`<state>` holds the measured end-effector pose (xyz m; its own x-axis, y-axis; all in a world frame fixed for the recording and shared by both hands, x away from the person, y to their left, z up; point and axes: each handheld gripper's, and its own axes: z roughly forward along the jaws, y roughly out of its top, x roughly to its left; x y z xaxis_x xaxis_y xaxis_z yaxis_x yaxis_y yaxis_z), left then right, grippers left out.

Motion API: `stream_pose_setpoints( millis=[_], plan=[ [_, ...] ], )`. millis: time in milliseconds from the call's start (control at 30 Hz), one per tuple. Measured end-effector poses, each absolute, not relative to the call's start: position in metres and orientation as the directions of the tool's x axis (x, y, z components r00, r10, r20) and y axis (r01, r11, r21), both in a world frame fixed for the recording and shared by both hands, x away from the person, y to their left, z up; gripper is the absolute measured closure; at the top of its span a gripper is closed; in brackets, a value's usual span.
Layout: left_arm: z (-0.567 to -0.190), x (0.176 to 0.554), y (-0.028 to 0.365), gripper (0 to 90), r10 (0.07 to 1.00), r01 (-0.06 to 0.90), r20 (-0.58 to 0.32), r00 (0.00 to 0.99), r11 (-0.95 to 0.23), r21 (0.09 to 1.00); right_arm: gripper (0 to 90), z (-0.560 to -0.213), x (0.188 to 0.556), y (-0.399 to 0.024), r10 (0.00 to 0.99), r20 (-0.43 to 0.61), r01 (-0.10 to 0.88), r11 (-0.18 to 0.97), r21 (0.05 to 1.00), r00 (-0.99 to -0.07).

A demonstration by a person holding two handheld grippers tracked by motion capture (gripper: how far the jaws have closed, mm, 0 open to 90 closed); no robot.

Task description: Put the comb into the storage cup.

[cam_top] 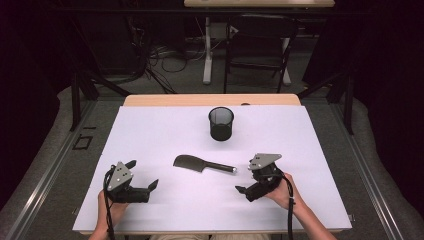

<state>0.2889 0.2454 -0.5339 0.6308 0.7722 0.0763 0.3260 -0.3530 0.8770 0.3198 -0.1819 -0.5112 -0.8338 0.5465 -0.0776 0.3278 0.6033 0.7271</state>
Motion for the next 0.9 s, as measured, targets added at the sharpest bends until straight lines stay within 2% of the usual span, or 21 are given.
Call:
stream_pose_setpoints(
  millis=[367, 800, 900],
  plan=[
    [-0.533, 0.291, 0.244, 0.2, 0.764, 0.323, 0.085, 0.640, -0.368, 0.872, 0.0, -0.507, 0.346, -0.147, 0.467, -0.114, 0.293, 0.708, 0.643, -0.877],
    [-0.533, 0.291, 0.243, 0.2, 0.767, 0.321, 0.092, 0.636, -0.371, 0.872, 0.0, -0.509, 0.375, -0.116, 0.426, -0.129, 0.307, 0.802, 0.512, -0.896],
    [-0.533, 0.292, 0.243, 0.2, 0.765, 0.321, 0.096, 0.637, -0.376, 0.869, 2.8, -0.508, 0.381, -0.109, 0.405, -0.144, 0.296, 0.829, 0.475, -0.903]
  ],
)
